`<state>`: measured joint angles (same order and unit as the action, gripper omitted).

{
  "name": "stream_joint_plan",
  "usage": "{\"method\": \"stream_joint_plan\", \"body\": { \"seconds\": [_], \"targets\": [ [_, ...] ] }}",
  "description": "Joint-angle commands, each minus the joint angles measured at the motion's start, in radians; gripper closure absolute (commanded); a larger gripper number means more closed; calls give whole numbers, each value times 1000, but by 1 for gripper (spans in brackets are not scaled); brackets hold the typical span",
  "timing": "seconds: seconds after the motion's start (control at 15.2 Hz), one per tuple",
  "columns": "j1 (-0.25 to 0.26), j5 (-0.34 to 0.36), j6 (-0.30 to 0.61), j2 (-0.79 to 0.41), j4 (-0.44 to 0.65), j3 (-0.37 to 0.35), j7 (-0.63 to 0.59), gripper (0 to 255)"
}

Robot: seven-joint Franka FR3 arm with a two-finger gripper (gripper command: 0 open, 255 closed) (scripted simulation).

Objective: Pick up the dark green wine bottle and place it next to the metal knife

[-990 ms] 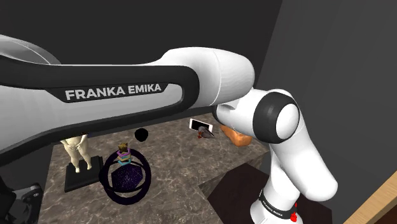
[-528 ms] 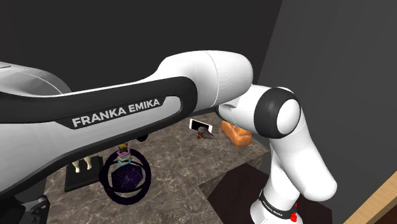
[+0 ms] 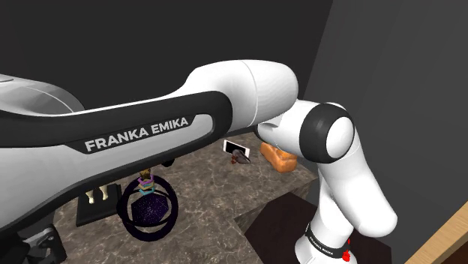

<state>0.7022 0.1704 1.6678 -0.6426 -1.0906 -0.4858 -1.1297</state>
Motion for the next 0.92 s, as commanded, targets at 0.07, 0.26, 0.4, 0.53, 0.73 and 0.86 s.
{"method": "stream_joint_plan", "body": {
  "seconds": [0.07,0.26,0.4,0.53,0.73,0.86],
  "targets": [
    [0,0,0,0,0,0,0,0],
    [8,2,-40,-8,50,1,2,0],
    [32,10,-128,-37,169,5,6,0],
    [45,16,-169,-55,229,8,8,0],
    [45,15,-169,-54,229,8,8,0],
    [45,15,-169,-55,229,8,8,0]
  ]
}}
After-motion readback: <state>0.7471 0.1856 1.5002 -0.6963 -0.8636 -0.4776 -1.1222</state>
